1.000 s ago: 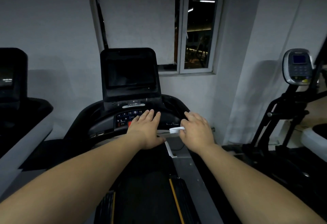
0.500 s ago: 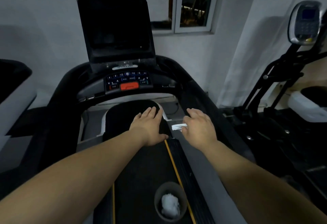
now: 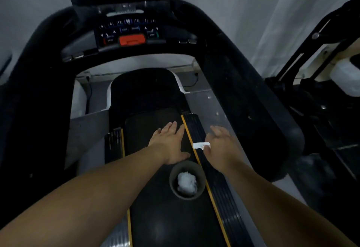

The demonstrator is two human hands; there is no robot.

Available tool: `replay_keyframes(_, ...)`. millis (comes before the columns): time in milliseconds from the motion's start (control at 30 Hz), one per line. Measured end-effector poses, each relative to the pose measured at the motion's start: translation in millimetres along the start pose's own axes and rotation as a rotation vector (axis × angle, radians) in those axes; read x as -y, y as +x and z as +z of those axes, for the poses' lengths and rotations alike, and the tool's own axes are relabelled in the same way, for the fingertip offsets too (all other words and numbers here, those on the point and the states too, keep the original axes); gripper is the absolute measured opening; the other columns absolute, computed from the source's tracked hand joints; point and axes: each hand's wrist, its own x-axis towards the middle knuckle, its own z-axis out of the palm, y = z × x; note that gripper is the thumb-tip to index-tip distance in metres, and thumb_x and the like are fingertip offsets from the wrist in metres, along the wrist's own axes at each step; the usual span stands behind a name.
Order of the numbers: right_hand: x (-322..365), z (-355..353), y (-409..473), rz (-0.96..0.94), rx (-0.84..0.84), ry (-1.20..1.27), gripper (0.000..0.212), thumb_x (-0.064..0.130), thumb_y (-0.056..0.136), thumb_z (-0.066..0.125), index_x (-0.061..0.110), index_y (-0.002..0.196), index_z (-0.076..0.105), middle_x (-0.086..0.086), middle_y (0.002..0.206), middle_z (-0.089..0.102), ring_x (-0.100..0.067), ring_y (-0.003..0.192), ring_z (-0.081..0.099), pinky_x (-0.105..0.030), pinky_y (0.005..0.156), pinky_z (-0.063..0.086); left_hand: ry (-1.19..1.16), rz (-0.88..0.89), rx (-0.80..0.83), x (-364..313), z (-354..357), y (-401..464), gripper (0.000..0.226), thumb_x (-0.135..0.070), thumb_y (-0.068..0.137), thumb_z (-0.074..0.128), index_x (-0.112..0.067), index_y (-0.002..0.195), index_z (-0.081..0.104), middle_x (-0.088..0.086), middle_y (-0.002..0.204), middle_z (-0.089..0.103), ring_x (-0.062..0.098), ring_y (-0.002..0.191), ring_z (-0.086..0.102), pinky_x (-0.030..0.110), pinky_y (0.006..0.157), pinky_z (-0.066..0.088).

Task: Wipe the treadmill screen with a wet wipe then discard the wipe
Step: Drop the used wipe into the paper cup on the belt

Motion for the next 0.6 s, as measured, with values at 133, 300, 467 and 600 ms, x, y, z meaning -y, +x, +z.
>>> replay_keyframes(133,-7.6,35.8,-11.9,0.058,0.078,0.031,0.026,0.028,0.097,0.059,0.013,0.116,0.068,-0.009,0.151,0.051,-0.029,0.139,0.044,-0.042,0.108,0.039,-0.015,0.005,0.064,-0.8,34.8,10.5,0.109,-0.071,0.09,0.054,-0.021,0.164,-0.009,0.008,0.173,-0.01,0.023,0.158,-0.01,0.048,0.128,0.005)
replay_keyframes(300,-21.8,85.6,-12.1,0.053,0.105,0.055,0.024,0.028,0.096,0.06,0.014,0.114,0.068,-0.006,0.154,0.048,-0.026,0.147,0.036,-0.04,0.113,0.034,-0.038,0.012,0.108,1.7,77.9,29.5,0.107,-0.071,0.09,0.052,-0.021,0.164,-0.008,0.008,0.173,-0.01,0.023,0.158,-0.011,0.049,0.127,0.006)
replay_keyframes(467,-28.8,142.3,-19.1,0.08,0.133,0.084,0.017,0.021,0.085,0.073,0.01,0.098,0.074,-0.013,0.142,0.062,-0.035,0.135,0.052,-0.046,0.106,0.044,-0.021,0.001,0.162,11.3,131.5,50.9,0.106,-0.069,0.092,0.053,-0.021,0.164,-0.009,0.008,0.173,-0.01,0.024,0.158,-0.01,0.05,0.127,0.007)
replay_keyframes(600,-35.4,184.6,-20.5,0.079,0.153,0.09,0.018,0.022,0.085,0.074,0.011,0.099,0.074,-0.011,0.136,0.064,-0.034,0.13,0.056,-0.046,0.103,0.047,-0.037,0.002,0.187,18.4,169.2,70.9,0.108,-0.068,0.091,0.056,-0.021,0.163,-0.009,0.008,0.173,-0.01,0.024,0.158,-0.01,0.05,0.127,0.006)
